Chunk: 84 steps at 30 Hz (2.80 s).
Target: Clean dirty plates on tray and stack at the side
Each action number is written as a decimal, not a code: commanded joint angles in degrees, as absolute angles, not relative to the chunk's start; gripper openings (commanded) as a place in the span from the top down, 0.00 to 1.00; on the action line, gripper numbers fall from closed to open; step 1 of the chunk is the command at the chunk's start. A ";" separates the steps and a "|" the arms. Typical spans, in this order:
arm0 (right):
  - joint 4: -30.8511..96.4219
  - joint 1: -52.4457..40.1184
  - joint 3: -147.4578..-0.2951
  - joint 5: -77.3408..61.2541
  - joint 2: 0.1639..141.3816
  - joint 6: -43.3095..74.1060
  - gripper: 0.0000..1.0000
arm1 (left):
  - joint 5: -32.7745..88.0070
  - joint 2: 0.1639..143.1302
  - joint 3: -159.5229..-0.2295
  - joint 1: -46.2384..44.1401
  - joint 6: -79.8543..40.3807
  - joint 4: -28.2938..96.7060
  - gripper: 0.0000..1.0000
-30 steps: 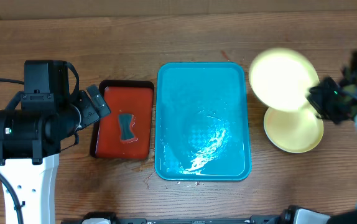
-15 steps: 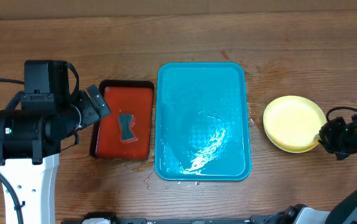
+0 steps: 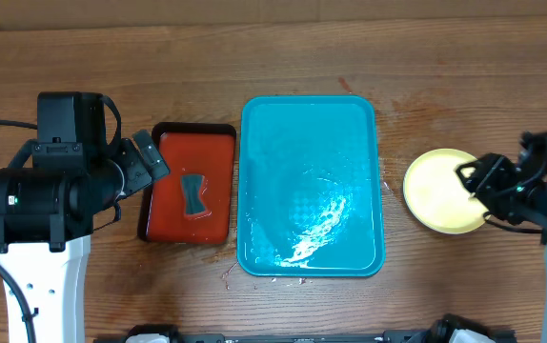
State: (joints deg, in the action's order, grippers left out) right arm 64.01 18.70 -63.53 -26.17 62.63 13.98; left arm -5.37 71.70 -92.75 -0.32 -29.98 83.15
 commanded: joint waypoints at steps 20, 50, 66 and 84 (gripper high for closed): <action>59.20 -9.04 -65.32 -30.96 53.93 7.64 0.00 | -6.13 72.01 -93.95 -0.01 -29.76 83.13 0.00; 34.11 -5.19 -25.74 -23.24 9.85 -10.26 0.00 | -6.13 72.01 -93.95 -0.01 -29.76 83.13 0.00; 7.14 -3.14 -3.07 -23.29 0.16 -7.27 0.00 | -6.13 72.01 -93.95 -0.01 -29.76 83.13 0.00; 2.87 -3.25 -0.45 -23.62 0.16 -7.51 0.00 | -6.13 72.01 -93.95 -0.01 -29.76 83.13 0.00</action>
State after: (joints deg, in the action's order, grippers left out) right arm 3.05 -3.40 -1.04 -23.57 0.64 -7.70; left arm -5.39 71.70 -92.95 -0.32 -30.00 83.15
